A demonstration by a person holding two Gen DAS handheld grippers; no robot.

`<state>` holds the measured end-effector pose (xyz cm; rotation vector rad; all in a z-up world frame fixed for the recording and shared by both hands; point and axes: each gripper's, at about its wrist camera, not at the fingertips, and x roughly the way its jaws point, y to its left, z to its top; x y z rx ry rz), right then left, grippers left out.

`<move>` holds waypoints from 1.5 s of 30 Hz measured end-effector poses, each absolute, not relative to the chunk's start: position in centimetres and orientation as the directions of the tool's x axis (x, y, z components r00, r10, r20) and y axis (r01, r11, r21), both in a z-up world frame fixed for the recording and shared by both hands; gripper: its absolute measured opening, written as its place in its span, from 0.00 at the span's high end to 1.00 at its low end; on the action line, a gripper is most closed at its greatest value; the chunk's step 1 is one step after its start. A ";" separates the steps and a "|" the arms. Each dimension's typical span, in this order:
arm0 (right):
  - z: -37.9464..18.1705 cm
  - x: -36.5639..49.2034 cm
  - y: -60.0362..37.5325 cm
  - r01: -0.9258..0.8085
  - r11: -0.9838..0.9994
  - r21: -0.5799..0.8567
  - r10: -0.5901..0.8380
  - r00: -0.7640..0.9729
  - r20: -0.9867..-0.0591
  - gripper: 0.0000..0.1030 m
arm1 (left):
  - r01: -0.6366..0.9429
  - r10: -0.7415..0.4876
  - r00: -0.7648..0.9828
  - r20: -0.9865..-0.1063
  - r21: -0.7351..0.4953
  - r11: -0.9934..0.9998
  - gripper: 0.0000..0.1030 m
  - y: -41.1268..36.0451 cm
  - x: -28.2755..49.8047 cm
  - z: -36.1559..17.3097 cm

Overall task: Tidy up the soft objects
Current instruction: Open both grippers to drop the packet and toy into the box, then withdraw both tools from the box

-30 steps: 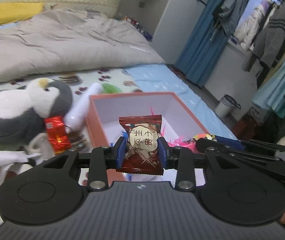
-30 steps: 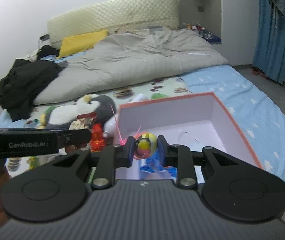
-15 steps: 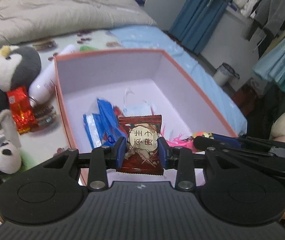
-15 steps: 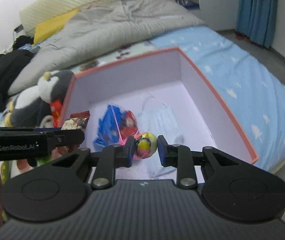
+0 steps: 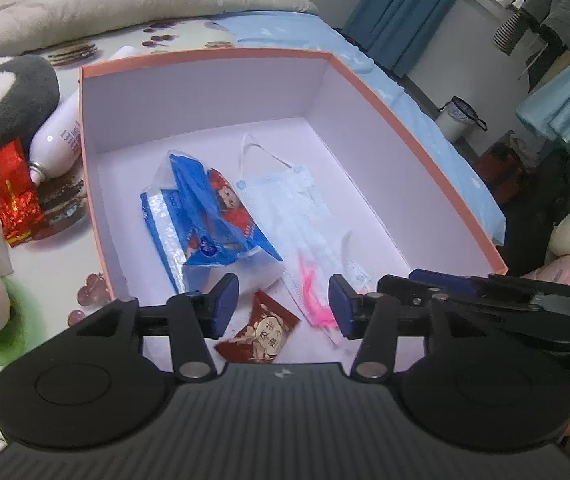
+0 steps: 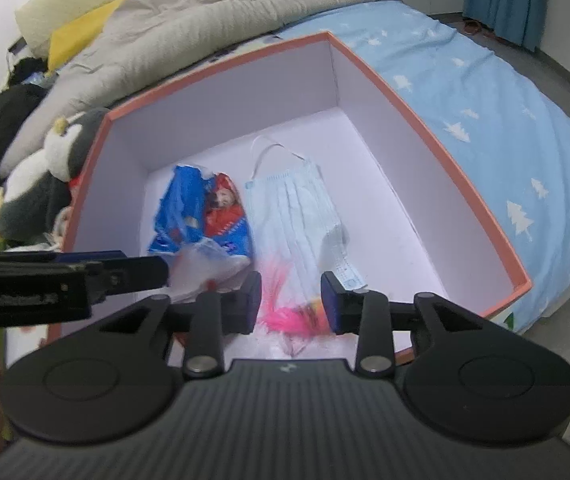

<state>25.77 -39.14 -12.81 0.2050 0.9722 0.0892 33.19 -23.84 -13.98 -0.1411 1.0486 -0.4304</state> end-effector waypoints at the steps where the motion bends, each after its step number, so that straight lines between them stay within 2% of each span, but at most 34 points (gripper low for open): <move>1: -12.6 25.7 -39.0 0.011 0.979 0.203 0.162 0.567 -0.808 0.62 | 0.276 -0.406 0.427 -0.808 -0.310 0.910 0.46 -23.8 33.1 -13.9; 10: -10.3 24.4 -38.5 -0.019 0.976 0.218 0.184 0.613 -0.769 0.62 | 0.275 -0.403 0.488 -0.774 -0.302 0.913 0.46 -22.3 31.2 -11.0; 19: -5.7 22.0 -36.3 -0.070 0.971 0.228 0.211 0.697 -0.686 0.62 | 0.283 -0.402 0.586 -0.704 -0.287 0.915 0.46 -19.2 27.0 -6.1; 29: -3.3 19.1 -33.3 -0.122 0.963 0.241 0.251 0.732 -0.633 0.62 | 0.256 -0.377 0.681 -0.628 -0.278 0.926 0.46 -14.8 21.5 -1.9; 45: -1.4 13.2 -26.5 -0.263 0.932 0.249 0.361 0.733 -0.576 0.62 | 0.144 -0.275 0.766 -0.581 -0.262 0.954 0.45 -6.6 12.2 -0.5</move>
